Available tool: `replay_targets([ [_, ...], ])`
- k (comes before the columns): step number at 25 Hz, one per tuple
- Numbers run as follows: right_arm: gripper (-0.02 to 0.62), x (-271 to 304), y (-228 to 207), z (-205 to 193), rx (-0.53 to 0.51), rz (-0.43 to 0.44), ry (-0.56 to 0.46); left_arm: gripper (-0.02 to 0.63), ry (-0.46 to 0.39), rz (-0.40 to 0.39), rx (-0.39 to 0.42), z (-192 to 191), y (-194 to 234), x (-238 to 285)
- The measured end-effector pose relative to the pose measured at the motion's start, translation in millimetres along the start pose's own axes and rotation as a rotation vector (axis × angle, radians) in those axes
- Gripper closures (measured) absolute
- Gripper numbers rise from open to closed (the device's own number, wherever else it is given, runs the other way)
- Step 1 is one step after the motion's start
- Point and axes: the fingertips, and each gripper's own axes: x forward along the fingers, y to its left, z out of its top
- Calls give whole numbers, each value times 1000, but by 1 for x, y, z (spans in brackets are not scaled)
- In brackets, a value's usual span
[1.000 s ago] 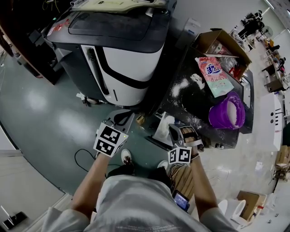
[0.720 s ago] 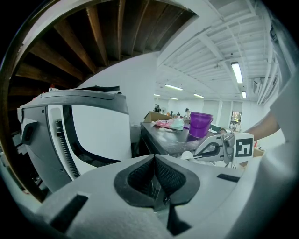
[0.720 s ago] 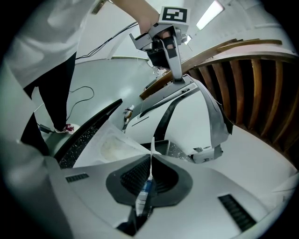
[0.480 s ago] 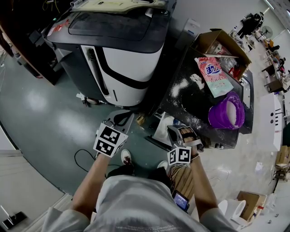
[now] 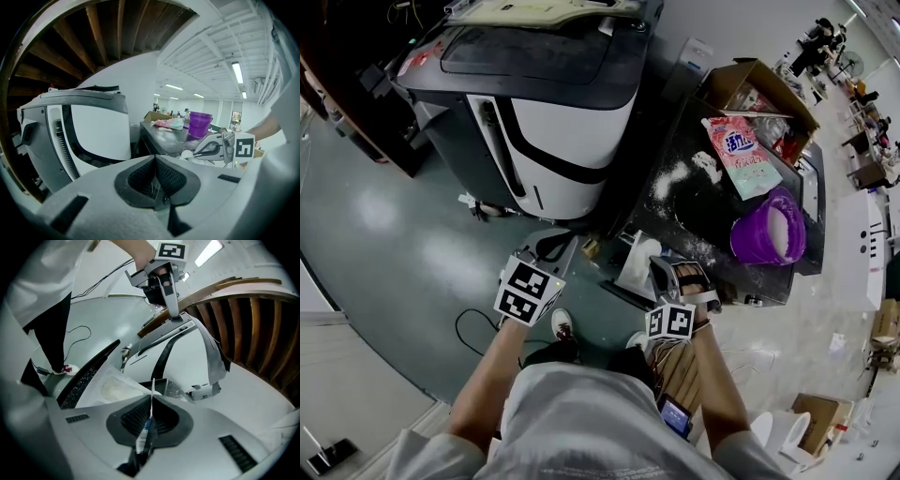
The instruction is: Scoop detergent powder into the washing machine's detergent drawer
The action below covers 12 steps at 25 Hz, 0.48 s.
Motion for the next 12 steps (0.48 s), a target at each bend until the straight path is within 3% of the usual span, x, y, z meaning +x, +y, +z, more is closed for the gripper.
replay_targets([
  [6,589,-16,-13,0,137,-16,-39,595,1,-12,24,17,-7,1],
  [12,590,-50,-51,-12,484,-94,-119,595,-20,-22,64,50,-23,11],
])
